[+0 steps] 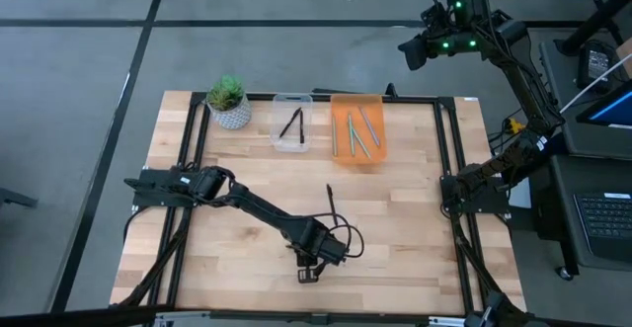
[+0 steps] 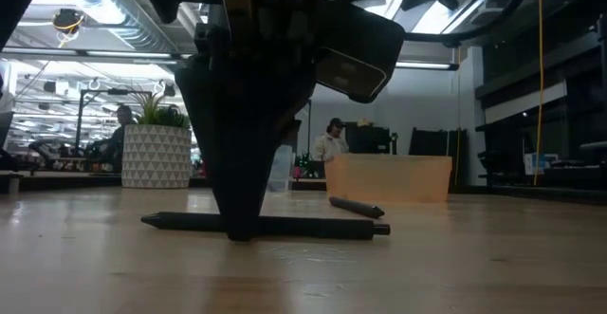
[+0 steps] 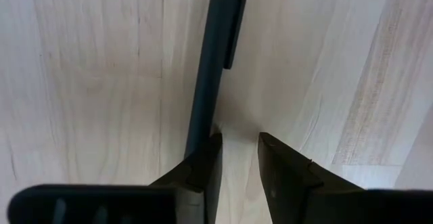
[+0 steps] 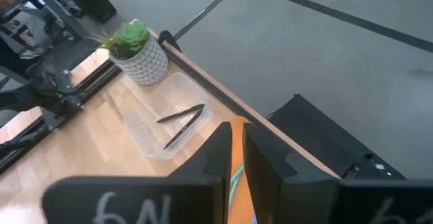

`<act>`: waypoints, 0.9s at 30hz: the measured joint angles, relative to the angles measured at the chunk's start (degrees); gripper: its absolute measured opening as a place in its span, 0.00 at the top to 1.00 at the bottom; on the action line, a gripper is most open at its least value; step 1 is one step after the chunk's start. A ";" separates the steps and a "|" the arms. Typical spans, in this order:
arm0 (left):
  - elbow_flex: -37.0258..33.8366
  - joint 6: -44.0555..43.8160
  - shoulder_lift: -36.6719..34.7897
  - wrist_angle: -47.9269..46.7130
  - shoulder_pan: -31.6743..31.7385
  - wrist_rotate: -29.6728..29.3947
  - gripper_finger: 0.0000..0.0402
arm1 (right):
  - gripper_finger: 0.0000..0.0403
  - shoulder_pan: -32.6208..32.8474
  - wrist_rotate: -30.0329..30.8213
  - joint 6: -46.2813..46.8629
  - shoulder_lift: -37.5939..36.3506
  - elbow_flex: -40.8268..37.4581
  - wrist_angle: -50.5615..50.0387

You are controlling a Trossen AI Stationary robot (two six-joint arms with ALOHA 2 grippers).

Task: Sort pens & pencils
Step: Put the black pen into the transparent bin

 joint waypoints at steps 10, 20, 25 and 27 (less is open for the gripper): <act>-0.02 0.70 0.09 0.14 0.58 1.22 0.95 | 0.90 0.02 -0.46 -0.26 0.00 0.00 -0.02; -0.02 1.10 0.20 0.85 1.55 3.66 1.00 | 0.90 0.02 -0.44 -0.37 0.00 0.01 -0.04; -0.02 0.76 0.20 0.85 1.57 3.99 1.00 | 0.90 0.02 -0.40 -0.37 0.00 0.00 -0.02; -0.02 0.69 0.20 0.86 1.57 4.02 1.00 | 0.90 0.01 -0.40 -0.37 0.00 0.01 -0.02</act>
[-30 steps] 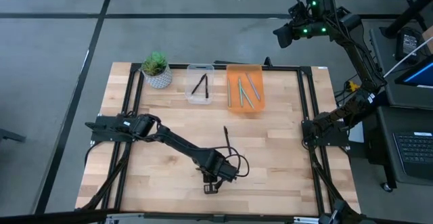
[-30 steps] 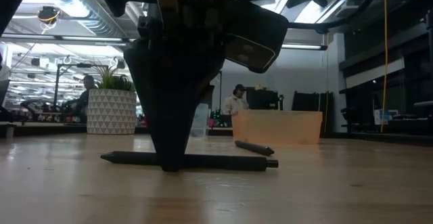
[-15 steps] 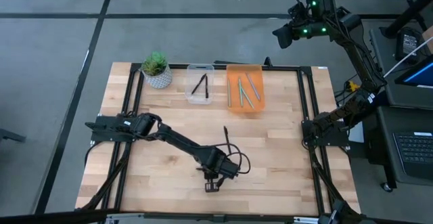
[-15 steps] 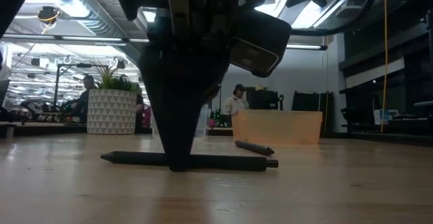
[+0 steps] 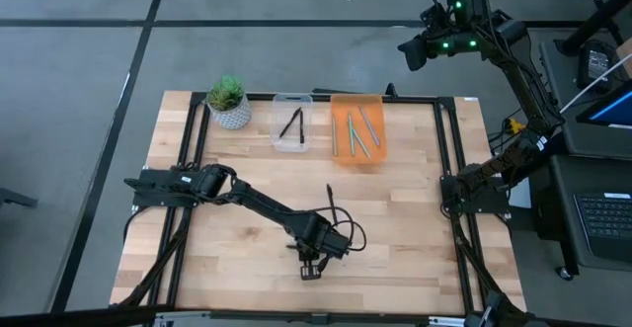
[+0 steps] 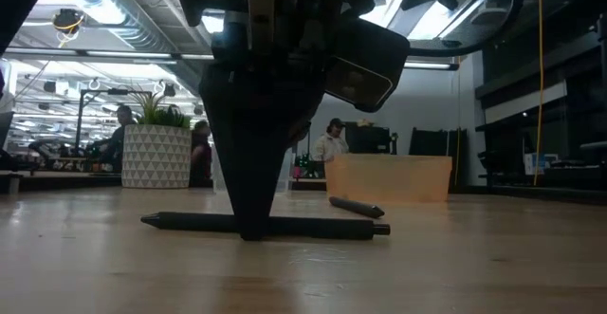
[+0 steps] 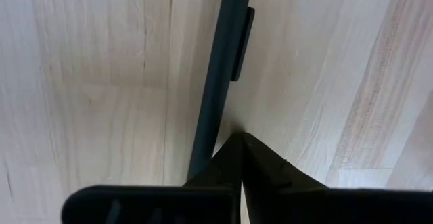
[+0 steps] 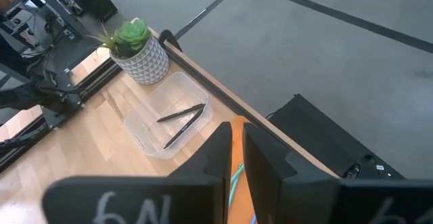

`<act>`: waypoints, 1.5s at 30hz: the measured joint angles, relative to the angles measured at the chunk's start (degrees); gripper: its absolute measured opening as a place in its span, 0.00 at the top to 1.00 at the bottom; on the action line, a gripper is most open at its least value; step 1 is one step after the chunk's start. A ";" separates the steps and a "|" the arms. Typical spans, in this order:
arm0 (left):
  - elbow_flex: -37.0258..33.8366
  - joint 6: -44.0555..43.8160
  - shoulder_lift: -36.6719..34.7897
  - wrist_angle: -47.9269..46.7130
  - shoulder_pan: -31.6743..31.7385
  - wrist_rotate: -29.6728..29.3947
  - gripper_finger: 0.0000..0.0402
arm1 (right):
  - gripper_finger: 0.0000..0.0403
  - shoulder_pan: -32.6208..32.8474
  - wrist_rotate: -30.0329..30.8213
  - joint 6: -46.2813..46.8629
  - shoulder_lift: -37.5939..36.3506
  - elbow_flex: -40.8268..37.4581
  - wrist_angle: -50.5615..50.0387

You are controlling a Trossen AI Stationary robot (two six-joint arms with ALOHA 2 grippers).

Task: Sort pens & pencils
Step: Put the black pen into the transparent bin

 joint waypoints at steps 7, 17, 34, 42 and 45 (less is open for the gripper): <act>0.95 0.39 0.14 0.83 -0.20 -0.64 1.00 | 0.90 0.01 0.02 0.00 0.00 -0.01 0.02; 3.39 0.88 0.15 -1.81 -0.13 -2.82 1.00 | 0.90 0.01 0.02 0.15 0.00 0.01 0.02; 3.39 1.30 0.02 -2.63 -0.22 -4.20 1.00 | 0.90 -0.01 -0.02 0.02 0.00 -0.01 0.02; 3.66 0.74 -2.12 -2.15 -0.44 -2.12 0.93 | 0.90 -0.01 -0.02 0.00 0.00 -0.01 0.04; 3.58 0.46 -2.58 -2.28 -0.44 -2.79 0.89 | 0.90 -0.01 -0.04 0.02 0.00 0.00 0.04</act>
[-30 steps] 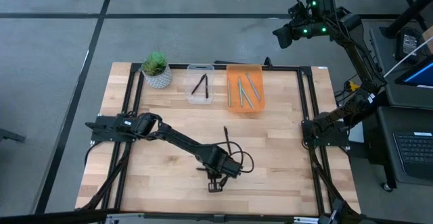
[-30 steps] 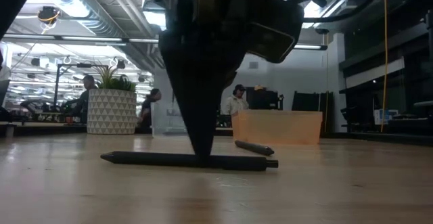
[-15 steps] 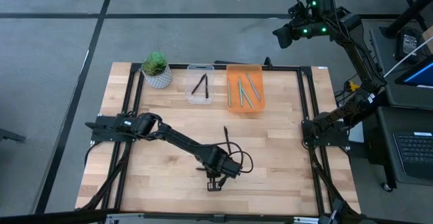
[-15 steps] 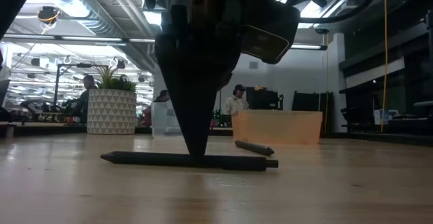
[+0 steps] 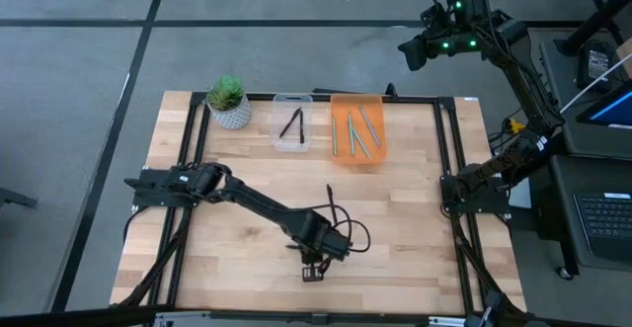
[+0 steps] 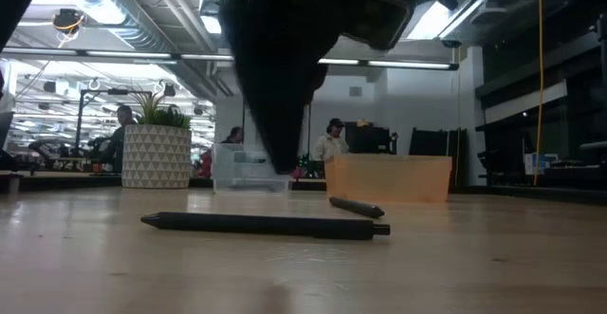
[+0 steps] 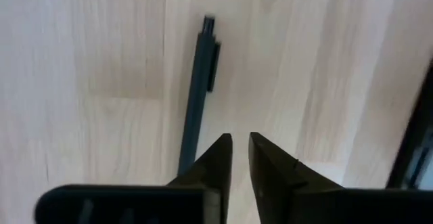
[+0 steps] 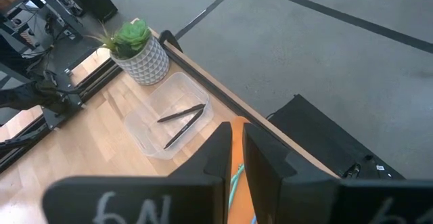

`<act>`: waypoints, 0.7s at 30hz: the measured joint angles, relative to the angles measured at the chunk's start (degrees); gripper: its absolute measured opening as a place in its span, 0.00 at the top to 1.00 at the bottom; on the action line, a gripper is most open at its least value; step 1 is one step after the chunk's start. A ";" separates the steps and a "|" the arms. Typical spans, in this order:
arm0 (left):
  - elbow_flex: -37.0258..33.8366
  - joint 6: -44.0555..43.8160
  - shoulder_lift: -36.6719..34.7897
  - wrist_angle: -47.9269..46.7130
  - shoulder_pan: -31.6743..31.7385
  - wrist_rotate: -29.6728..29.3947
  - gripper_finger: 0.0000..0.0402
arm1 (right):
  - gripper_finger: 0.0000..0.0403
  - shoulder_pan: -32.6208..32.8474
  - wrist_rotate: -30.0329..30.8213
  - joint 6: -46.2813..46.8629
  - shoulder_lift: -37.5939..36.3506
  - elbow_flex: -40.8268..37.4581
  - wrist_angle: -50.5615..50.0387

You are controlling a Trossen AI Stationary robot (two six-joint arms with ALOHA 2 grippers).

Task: Sort pens & pencils
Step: Put the black pen into the transparent bin

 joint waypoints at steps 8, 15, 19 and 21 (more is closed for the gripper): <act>-0.02 1.47 -0.28 0.36 0.04 -2.71 0.82 | 0.90 0.05 -2.23 0.98 0.00 0.01 -0.04; -0.11 3.32 -0.26 0.30 -0.07 -3.43 0.82 | 0.90 0.09 -3.02 1.49 0.00 0.01 -0.07; -0.11 3.62 -0.26 0.30 -0.09 -4.95 0.82 | 0.90 0.09 -3.02 1.09 0.00 0.02 -0.07; -0.23 4.41 -0.26 0.47 -0.09 -4.93 0.82 | 0.90 0.13 -3.10 0.39 0.00 0.02 -0.07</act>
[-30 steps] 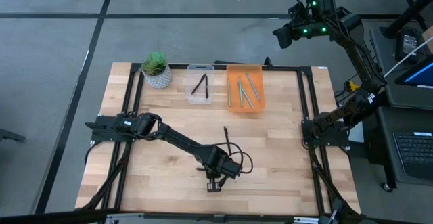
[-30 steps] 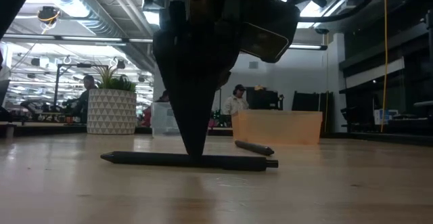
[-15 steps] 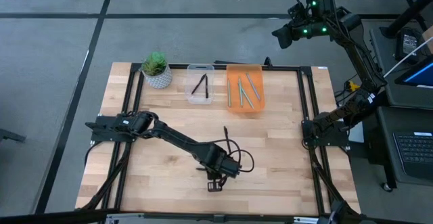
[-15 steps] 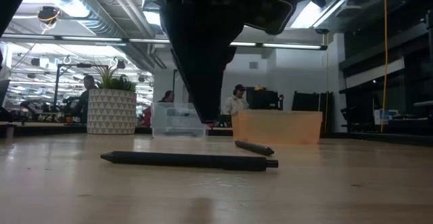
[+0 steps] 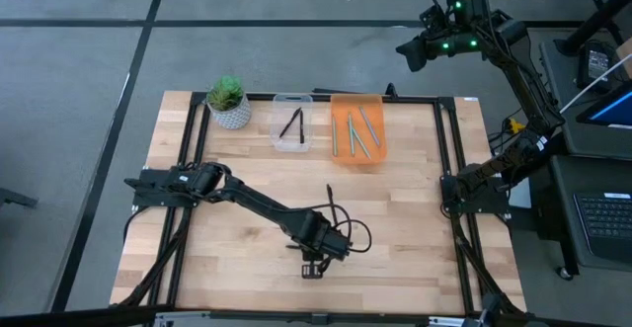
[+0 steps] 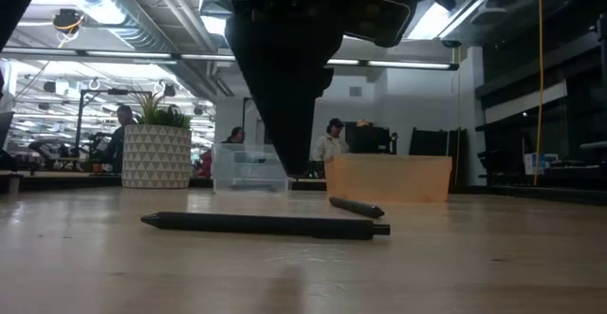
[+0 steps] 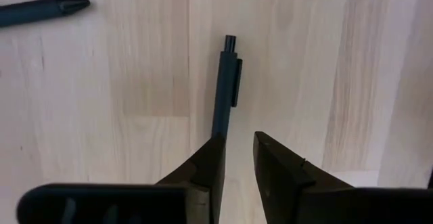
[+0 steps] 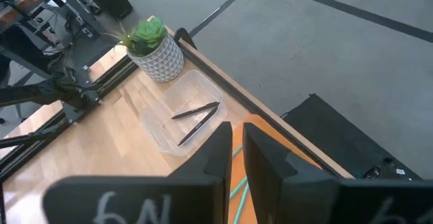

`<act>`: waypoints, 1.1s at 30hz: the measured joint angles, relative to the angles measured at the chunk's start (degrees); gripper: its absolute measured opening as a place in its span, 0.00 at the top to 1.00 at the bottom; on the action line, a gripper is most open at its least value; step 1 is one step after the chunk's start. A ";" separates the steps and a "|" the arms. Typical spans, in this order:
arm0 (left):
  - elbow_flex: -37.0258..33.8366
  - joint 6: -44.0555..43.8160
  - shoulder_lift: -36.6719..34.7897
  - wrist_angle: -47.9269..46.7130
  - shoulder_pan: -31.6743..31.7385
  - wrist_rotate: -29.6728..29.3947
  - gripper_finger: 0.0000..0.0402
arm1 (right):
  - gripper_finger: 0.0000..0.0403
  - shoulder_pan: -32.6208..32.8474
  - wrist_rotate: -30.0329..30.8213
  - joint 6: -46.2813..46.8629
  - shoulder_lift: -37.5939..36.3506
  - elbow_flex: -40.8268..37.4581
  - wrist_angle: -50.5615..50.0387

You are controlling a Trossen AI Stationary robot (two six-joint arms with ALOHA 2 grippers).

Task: Sort pens & pencils
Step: Put the black pen into the transparent bin

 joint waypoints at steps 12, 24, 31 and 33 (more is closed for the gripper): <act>-5.94 -1.15 0.46 2.75 0.54 0.59 0.82 | 0.90 -0.02 -1.32 -1.79 0.00 0.00 -0.02; -9.18 -1.12 -0.07 5.93 0.98 2.45 0.82 | 0.90 -0.04 -1.34 -1.92 0.00 0.00 0.39; -9.39 -1.08 0.00 6.46 1.01 2.65 0.87 | 0.90 -0.04 -1.34 -1.92 0.00 0.00 0.41; -9.43 -1.08 0.07 6.51 1.01 2.89 0.91 | 0.90 -0.04 -1.34 -1.92 0.00 0.00 0.39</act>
